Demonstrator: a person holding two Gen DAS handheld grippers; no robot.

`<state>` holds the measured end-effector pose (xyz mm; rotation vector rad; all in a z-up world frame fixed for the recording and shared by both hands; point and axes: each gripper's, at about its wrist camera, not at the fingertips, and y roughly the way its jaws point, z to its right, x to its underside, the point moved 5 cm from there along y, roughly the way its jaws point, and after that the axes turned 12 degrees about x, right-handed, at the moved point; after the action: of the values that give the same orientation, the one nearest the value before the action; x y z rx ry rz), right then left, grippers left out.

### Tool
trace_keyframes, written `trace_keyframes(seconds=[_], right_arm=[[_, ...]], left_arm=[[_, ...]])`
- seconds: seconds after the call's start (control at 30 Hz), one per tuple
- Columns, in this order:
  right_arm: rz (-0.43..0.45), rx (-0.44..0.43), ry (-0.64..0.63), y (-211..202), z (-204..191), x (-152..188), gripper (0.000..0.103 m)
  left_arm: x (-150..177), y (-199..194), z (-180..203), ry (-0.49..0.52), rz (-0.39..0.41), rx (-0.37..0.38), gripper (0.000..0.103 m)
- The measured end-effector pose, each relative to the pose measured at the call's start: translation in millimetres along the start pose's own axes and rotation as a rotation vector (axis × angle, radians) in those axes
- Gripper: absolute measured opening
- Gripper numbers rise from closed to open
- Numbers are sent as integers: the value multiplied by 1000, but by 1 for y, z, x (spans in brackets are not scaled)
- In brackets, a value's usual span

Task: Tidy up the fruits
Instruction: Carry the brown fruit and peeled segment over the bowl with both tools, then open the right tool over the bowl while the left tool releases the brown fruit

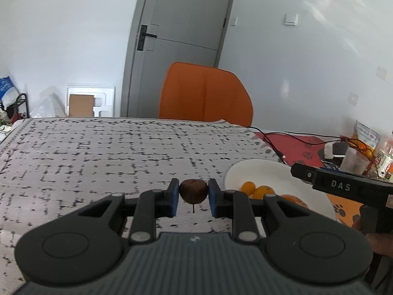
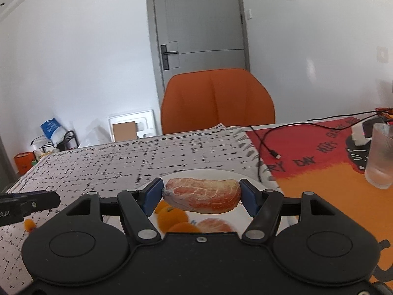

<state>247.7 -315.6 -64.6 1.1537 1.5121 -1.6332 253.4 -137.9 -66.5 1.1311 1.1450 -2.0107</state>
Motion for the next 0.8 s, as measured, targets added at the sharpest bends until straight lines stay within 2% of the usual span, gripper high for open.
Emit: trace_keyframes(seconds=[0.23, 0.37, 0.47, 0.8], right_arm=[[9, 6, 19, 7, 12, -1, 65], [34, 13, 18, 10, 16, -1, 80], [43, -10, 36, 5, 18, 1, 84], [11, -49, 69, -15, 25, 19, 86]], left_arm=[[-2, 18, 11, 14, -17, 4, 24], [-1, 25, 16, 18, -25, 7, 24], [0, 30, 20, 24, -33, 14, 24], [1, 46, 40, 48, -53, 59, 24]])
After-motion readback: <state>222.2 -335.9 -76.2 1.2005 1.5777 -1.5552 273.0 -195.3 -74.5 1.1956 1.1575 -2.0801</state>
